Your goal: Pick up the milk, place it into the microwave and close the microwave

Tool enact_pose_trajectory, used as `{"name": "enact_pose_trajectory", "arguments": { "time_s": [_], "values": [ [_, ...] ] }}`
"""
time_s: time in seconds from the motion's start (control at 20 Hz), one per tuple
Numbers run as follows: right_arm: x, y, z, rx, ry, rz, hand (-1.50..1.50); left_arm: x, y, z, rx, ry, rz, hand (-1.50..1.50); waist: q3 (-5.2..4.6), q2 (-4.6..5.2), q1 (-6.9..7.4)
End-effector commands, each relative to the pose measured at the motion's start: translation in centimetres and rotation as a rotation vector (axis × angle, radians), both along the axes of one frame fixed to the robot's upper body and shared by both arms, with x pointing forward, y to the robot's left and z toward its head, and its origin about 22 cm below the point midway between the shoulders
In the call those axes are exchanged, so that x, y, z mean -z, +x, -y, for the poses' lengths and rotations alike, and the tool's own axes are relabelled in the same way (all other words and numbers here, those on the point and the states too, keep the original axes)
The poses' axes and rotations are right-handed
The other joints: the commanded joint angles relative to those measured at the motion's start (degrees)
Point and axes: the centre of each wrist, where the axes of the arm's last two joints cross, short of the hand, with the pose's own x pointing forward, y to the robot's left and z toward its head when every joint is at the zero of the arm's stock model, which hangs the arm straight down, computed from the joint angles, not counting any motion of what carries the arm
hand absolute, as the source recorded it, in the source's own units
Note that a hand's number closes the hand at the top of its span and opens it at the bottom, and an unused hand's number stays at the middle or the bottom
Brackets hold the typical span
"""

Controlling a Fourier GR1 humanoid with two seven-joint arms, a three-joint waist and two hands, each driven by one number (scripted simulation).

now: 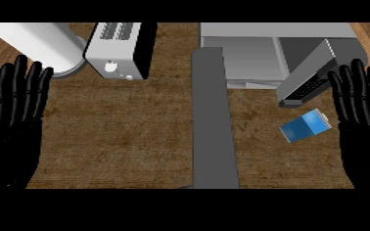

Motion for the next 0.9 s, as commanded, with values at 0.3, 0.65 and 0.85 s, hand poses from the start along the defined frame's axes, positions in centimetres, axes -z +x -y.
{"name": "enact_pose_trajectory", "arguments": {
  "time_s": [0.3, 0.65, 0.85],
  "values": [
    [-2.2, -0.3, 5.8, -0.242, -0.071, 0.002, -1.5, 0.8, 1.4, -0.7, 0.139, -0.182, -0.149, -1.5, -0.35, -1.06, -1.51],
    [-2.3, -1.2, 8.3, -0.191, -0.044, -0.066, -1.5, -0.2, -4.8, -3.4, 0.172, -0.186, -0.169, -1.5, -0.38, -1.12, -0.52],
    [-1.9, -2.4, 8.6, -0.142, -0.076, -0.081, -1.5, -0.6, -5.1, -5.9, 0.171, -0.214, -0.163, -1.5, -0.39, -1.07, -0.74]
  ]
}}
